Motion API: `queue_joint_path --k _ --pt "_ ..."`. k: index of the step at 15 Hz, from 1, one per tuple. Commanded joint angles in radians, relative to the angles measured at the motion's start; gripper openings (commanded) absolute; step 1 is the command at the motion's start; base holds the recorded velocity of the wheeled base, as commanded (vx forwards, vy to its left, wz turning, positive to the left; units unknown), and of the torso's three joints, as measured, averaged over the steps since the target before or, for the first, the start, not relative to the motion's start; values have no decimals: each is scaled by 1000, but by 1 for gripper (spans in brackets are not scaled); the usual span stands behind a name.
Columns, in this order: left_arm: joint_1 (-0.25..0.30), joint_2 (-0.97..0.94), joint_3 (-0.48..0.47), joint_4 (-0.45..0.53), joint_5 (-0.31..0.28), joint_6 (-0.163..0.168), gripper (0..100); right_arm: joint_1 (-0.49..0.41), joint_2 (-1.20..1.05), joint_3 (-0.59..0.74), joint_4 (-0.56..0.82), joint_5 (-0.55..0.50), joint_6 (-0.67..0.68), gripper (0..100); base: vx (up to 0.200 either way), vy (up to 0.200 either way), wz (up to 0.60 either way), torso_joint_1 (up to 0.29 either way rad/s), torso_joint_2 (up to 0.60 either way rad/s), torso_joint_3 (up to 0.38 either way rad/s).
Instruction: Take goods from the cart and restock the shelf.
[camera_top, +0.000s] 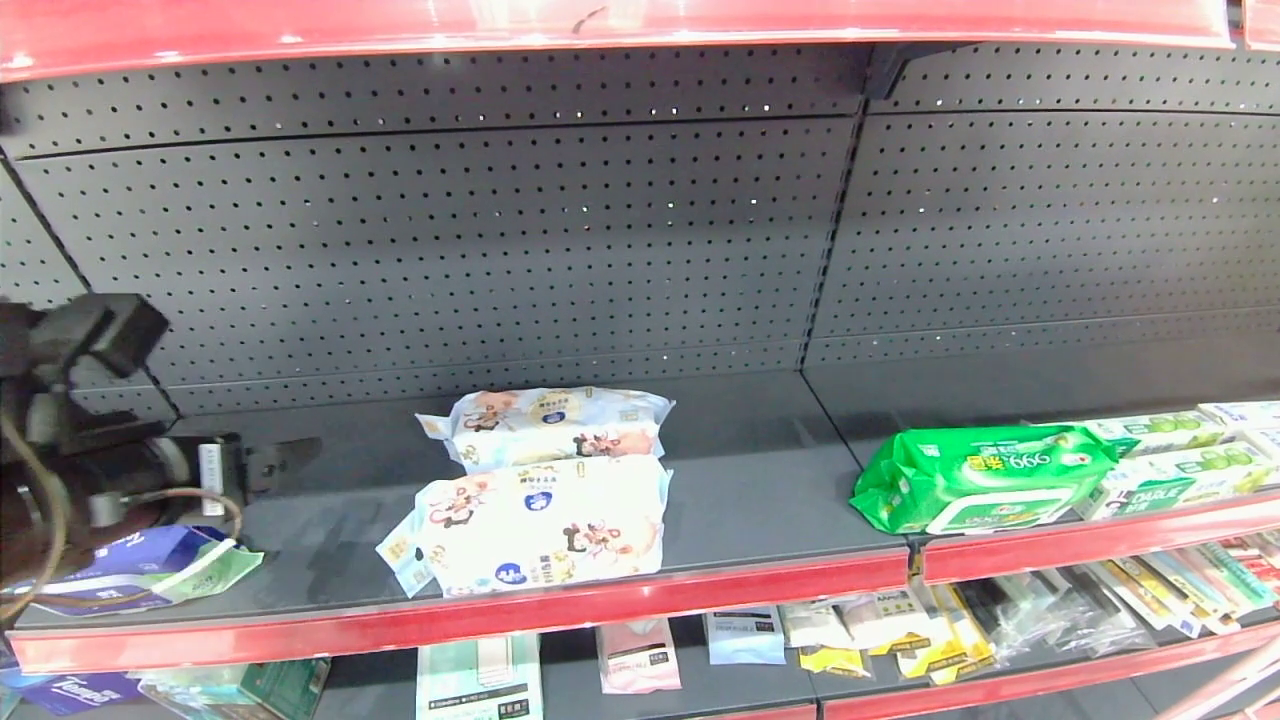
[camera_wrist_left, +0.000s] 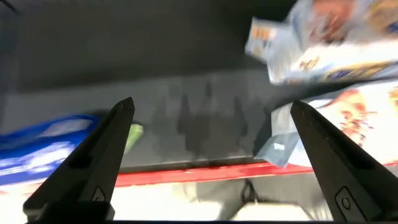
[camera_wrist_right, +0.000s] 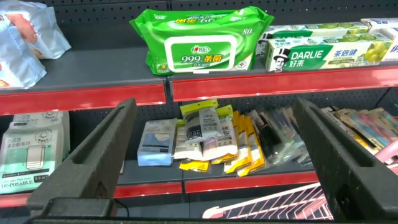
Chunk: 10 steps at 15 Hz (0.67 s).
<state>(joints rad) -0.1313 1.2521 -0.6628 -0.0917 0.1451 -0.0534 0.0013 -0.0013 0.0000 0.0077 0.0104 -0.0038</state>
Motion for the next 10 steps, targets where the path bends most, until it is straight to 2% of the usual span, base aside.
queue_joint_path --k 1,4,6,7,8,10 --pt "186 -510 83 118 -145 93 100 0 1 0 0 0 -1 100 0 0 0 0 0 0" --pt "199 -884 129 359 -236 90 100 0 1 0 0 0 -1 100 0 0 0 0 0 0" --pt "211 -1030 181 466 -203 89 100 0 1 0 0 0 -1 100 0 0 0 0 0 0" --pt "239 -1074 198 521 -128 89 100 0 1 0 0 0 -1 100 0 0 0 0 0 0" --pt "266 -1100 198 580 -94 87 100 0 1 0 0 0 -1 100 0 0 0 0 0 0" --pt "318 -1174 207 670 -93 78 100 0 1 0 0 6 -4 100 0 0 0 0 0 0"
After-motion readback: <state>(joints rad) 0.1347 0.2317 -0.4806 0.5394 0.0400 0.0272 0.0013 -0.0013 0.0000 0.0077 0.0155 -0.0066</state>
